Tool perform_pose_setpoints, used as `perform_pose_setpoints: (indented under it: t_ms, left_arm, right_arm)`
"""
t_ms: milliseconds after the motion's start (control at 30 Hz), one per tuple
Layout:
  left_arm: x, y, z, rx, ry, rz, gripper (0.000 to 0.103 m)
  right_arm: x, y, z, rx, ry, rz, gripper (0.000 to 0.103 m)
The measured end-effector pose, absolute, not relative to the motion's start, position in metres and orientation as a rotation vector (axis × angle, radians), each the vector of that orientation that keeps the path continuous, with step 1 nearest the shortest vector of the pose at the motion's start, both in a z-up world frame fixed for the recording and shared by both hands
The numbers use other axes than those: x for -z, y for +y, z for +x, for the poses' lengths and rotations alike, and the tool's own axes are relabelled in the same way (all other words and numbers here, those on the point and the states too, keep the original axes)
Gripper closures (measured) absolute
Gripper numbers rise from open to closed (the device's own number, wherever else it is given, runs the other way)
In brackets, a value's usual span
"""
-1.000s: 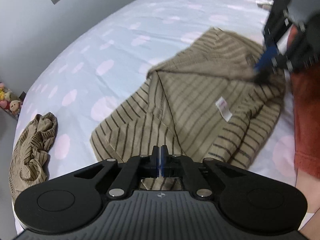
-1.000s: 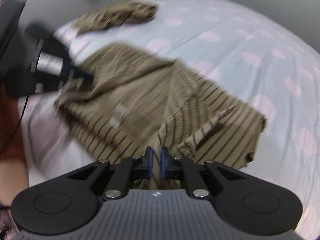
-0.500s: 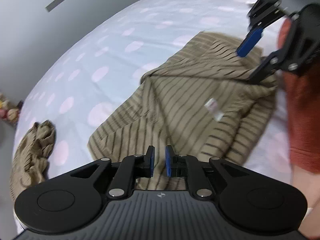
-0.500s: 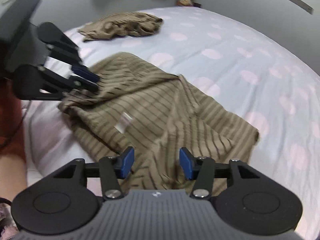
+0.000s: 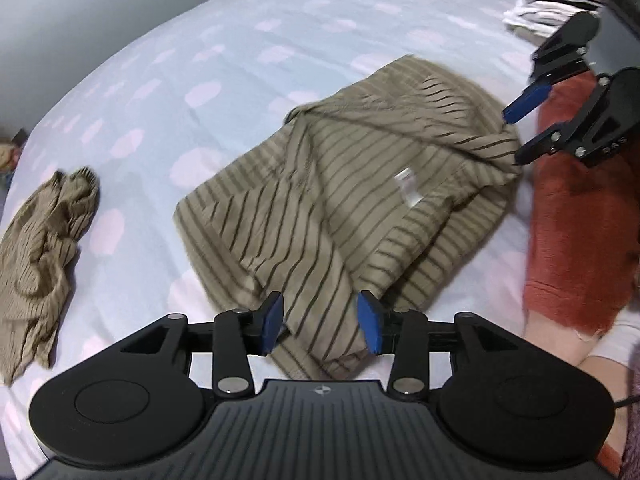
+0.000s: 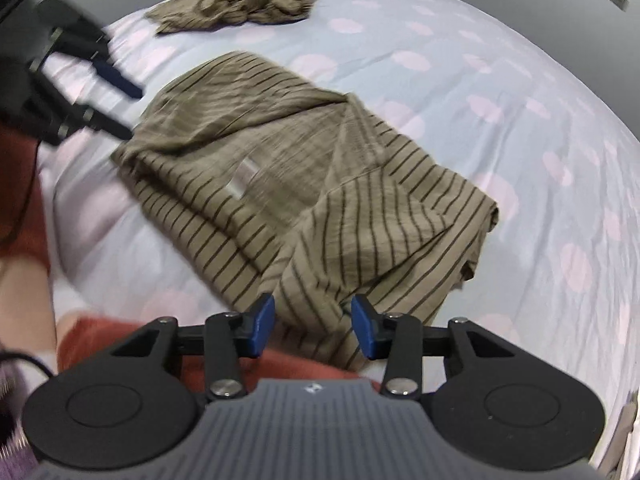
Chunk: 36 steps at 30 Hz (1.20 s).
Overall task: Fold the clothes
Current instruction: 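Open both grippers and move them apart over the striped shirt, then grasp the folded shirt edge with the left gripper while the right gripper grasps beside it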
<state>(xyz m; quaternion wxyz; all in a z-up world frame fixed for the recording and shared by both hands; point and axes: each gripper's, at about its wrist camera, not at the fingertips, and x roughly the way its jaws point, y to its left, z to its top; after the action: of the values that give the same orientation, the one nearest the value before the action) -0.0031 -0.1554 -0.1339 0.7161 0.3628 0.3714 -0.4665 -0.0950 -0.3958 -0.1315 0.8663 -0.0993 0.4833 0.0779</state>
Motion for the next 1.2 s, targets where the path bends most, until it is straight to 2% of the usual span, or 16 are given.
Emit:
perform_pose_setpoints:
  t_ms: [133,267,333,400,500,800,967,1000,1067,1100,1133,1167,1200]
  left_arm:
    - [0.137,-0.158,-0.003,1.017,0.867,0.738,0.067]
    - [0.153,-0.174,-0.013,0.961,0.858,0.882,0.070]
    - [0.164,-0.179,-0.015,0.933,0.885,0.960,0.076]
    - [0.173,-0.181,-0.014,0.930,0.929,1.010,0.086]
    - [0.185,-0.183,-0.009,0.904,0.970,1.076,0.092]
    - [0.198,-0.176,0.004,0.875,1.045,1.081,0.092]
    - [0.187,-0.165,0.006,0.878,1.034,1.017,0.089]
    - [0.181,-0.160,0.006,0.886,1.019,0.978,0.087]
    - [0.167,-0.149,0.007,0.903,0.985,0.894,0.076]
    - [0.158,-0.143,0.009,0.922,0.967,0.834,0.072]
    - [0.150,-0.136,0.011,0.943,0.949,0.771,0.063]
    - [0.142,-0.132,0.012,0.956,0.934,0.714,0.055]
    - [0.135,-0.127,0.016,0.959,0.920,0.648,0.054]
  right_arm:
    - [0.131,-0.383,-0.094,-0.143,0.999,-0.222,0.058]
    - [0.143,-0.368,-0.090,-0.117,1.019,-0.336,0.061]
    - [0.151,-0.364,-0.088,-0.121,1.049,-0.397,0.077]
    - [0.160,-0.360,-0.087,-0.129,1.089,-0.455,0.084]
    - [0.165,-0.362,-0.081,-0.154,1.147,-0.460,0.085]
    - [0.177,-0.391,-0.061,-0.182,1.269,-0.272,0.082]
    - [0.168,-0.405,-0.069,-0.172,1.235,-0.189,0.081]
    - [0.164,-0.410,-0.072,-0.166,1.206,-0.158,0.080]
    - [0.149,-0.420,-0.086,-0.176,1.103,-0.097,0.063]
    - [0.140,-0.424,-0.095,-0.186,1.030,-0.068,0.049]
    - [0.132,-0.429,-0.103,-0.192,0.966,-0.043,0.042]
    - [0.126,-0.434,-0.108,-0.184,0.909,-0.006,0.040]
    - [0.120,-0.440,-0.114,-0.172,0.854,0.035,0.039]
